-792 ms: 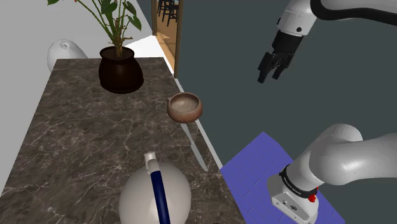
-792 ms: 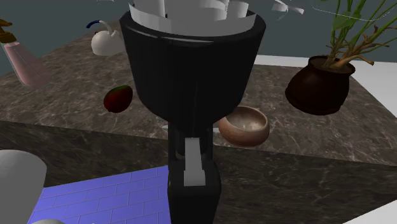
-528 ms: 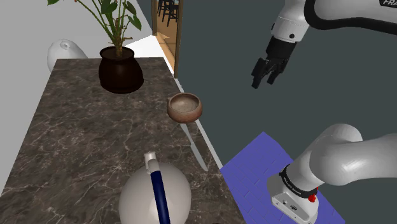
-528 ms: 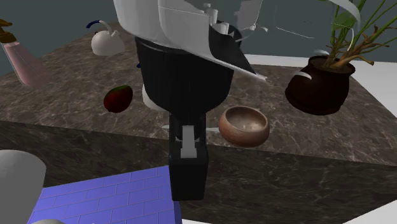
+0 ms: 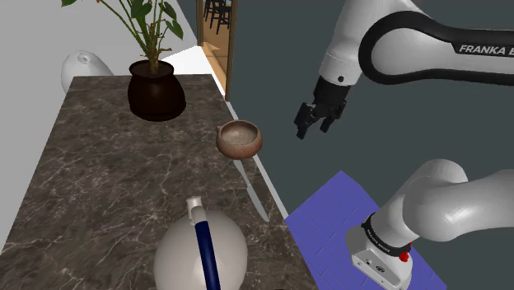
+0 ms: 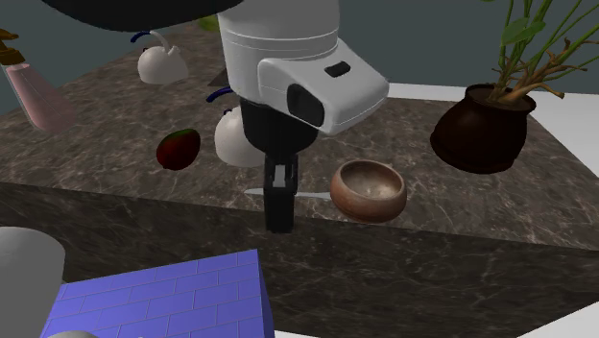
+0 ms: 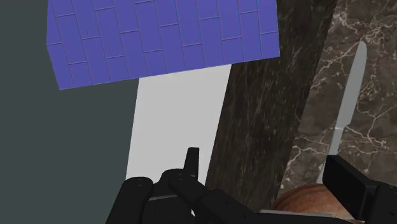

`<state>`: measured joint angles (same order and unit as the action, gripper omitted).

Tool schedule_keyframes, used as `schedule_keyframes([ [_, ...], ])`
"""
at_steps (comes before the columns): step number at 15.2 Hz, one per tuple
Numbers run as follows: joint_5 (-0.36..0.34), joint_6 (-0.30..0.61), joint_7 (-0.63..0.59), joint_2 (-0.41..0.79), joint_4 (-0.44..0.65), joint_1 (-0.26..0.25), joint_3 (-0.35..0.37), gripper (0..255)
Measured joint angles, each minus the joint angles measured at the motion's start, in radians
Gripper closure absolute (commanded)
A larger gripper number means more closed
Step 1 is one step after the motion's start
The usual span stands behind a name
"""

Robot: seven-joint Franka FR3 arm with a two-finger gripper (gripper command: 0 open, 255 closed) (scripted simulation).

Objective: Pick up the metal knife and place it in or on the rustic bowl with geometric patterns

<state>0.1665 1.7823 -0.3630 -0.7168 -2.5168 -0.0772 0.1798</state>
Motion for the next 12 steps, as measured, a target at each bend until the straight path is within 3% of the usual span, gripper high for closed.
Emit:
schedule_keyframes([
  [6, 0.060, 0.169, -0.138, 0.103, -0.039, -0.031, 0.131, 0],
  [12, 0.076, 0.344, -0.299, 0.278, -0.012, -0.038, 0.276, 0],
])
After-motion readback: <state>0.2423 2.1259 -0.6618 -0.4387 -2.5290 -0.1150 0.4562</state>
